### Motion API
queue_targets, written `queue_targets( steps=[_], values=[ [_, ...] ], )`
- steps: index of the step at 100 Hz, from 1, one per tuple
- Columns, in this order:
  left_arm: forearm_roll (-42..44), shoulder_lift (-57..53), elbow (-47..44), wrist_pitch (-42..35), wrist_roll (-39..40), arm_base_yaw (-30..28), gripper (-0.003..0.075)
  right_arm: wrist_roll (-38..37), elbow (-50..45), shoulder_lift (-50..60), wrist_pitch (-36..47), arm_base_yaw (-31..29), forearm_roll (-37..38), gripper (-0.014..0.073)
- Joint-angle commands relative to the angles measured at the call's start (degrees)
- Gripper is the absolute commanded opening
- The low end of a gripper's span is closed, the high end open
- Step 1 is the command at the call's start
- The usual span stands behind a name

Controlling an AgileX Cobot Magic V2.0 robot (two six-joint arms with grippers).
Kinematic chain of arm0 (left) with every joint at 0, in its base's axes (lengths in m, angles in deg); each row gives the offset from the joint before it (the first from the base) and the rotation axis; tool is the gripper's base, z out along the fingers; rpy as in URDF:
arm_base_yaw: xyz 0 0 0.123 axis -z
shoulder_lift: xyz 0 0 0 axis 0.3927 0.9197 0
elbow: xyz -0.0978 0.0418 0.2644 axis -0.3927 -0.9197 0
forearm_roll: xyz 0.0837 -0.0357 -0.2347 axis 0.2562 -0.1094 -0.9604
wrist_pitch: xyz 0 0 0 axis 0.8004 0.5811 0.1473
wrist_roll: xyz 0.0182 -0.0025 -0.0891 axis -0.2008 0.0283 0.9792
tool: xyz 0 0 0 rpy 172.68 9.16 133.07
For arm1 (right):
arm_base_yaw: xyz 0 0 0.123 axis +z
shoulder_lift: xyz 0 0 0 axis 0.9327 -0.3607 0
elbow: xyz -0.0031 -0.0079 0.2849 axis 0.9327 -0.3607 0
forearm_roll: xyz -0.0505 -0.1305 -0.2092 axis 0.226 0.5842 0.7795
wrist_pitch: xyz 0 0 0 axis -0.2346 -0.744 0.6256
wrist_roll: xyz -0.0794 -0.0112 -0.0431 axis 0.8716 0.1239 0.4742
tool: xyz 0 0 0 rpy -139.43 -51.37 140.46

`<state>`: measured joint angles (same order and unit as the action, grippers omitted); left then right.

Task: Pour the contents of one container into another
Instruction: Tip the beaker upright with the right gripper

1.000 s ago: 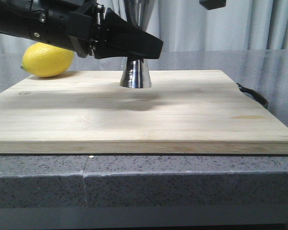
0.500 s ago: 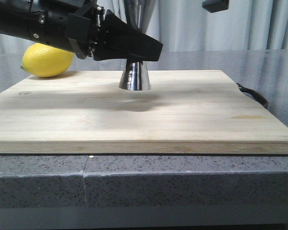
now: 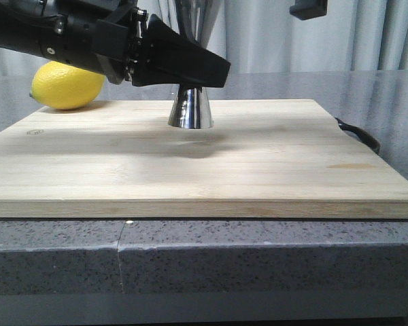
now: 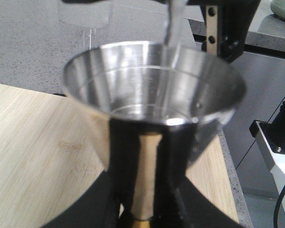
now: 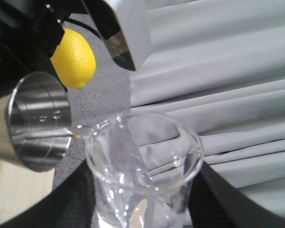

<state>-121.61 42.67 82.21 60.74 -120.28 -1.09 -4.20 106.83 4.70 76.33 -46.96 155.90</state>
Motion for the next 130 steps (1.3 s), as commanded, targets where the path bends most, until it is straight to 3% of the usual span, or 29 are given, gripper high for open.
queue_targets(
  steps=[1, 130],
  values=[
    [-3.9, -3.2, 1.9, 6.8, 0.4, 0.5, -0.0019, 0.4, 2.0, 2.3, 1.6, 0.1, -1.4, 0.0229],
    [-3.9, -3.2, 1.9, 6.8, 0.4, 0.5, -0.0019, 2.8, 2.1, 2.3, 0.9, 0.1, -1.0, 0.0229]
  ],
)
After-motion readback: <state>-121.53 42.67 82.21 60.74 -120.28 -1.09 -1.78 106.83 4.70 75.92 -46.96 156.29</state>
